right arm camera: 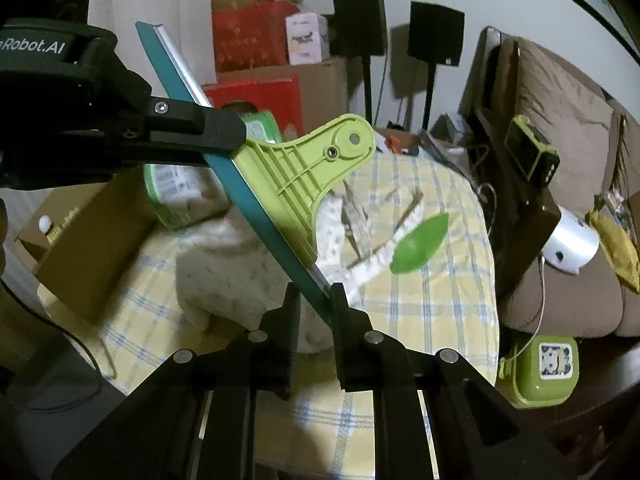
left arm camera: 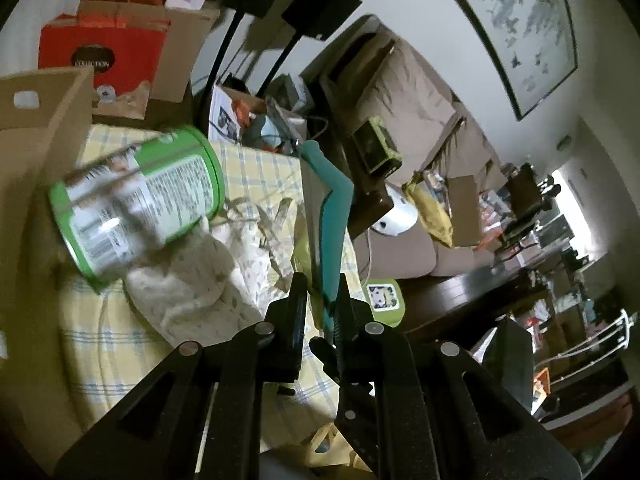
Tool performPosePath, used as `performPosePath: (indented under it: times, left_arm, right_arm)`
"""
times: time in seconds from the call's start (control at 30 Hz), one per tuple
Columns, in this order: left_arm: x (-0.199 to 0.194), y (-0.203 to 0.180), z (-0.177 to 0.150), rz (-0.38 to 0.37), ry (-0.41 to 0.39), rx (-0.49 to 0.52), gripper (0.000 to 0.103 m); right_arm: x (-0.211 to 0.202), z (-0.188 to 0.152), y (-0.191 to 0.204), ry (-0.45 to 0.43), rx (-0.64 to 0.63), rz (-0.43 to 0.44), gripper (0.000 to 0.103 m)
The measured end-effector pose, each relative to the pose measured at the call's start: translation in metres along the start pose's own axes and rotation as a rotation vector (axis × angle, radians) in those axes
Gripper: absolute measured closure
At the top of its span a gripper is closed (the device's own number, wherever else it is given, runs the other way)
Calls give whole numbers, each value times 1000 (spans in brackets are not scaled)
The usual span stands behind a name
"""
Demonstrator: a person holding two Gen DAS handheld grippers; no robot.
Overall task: Organize objects
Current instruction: 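Lift the squeegee and carry it with the right gripper into the box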
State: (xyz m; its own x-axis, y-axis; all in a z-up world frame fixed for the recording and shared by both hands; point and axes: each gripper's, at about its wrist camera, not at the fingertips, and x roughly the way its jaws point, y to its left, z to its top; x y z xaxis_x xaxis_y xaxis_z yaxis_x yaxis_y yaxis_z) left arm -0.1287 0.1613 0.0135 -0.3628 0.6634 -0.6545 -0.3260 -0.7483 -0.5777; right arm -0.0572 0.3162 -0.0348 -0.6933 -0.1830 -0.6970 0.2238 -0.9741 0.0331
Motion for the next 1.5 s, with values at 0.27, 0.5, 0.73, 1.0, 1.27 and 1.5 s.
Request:
performPosePath:
  times: [0.27, 0.5, 0.73, 1.0, 1.27, 1.5]
  left_arm:
    - [-46, 9, 16, -5, -76, -8, 91]
    - [-78, 29, 29, 17, -130, -30, 91]
    - [-111, 58, 41, 28, -169, -71, 91]
    - [-155, 103, 56, 21, -207, -144, 91]
    - [-194, 142, 64, 54, -256, -192, 91]
    - [-203, 183, 71, 77, -256, -242, 91]
  right_arm:
    - [-17, 34, 28, -47, -71, 14, 90]
    - [-16, 58, 56, -68, -116, 57, 90]
    - [-11, 79, 88, -70, -154, 112, 90]
    - [-5, 100, 141, -72, -244, 164, 90]
    - [7, 126, 190, -77, -303, 225, 91]
    - [30, 136, 223, -41, -332, 272, 91]
